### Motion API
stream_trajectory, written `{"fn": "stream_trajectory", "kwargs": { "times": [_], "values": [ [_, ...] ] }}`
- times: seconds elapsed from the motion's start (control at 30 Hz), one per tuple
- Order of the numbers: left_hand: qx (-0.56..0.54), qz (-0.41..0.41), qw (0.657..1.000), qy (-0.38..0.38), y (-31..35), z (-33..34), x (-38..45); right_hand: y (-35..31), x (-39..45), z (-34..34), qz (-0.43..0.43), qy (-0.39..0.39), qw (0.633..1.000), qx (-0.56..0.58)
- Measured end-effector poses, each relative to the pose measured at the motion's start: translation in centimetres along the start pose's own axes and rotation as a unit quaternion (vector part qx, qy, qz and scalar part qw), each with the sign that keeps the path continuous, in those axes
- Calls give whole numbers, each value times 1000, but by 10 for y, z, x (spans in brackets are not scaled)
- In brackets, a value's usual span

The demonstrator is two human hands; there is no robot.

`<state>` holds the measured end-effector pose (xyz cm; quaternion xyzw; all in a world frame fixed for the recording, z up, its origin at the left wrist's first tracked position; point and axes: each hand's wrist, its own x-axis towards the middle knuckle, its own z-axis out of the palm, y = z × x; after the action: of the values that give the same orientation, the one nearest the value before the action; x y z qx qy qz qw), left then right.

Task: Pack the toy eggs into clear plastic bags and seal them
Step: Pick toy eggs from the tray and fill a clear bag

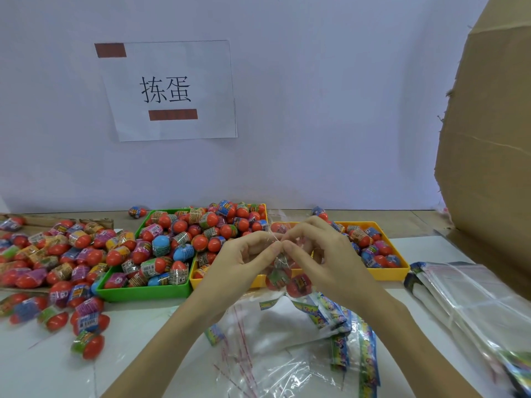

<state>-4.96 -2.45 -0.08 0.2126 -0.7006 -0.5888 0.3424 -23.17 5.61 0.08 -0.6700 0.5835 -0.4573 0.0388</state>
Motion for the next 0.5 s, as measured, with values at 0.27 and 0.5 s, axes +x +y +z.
{"fn": "stream_trajectory", "kwargs": {
  "times": [0.27,0.5],
  "values": [
    [8,-5,1000,11,-1,0,-1,-2,-1,1,-19,10,1000,6],
    [-7,-11,999,37,-2,-3,1,-5,-3,6,-17,-10,999,48]
  ]
}}
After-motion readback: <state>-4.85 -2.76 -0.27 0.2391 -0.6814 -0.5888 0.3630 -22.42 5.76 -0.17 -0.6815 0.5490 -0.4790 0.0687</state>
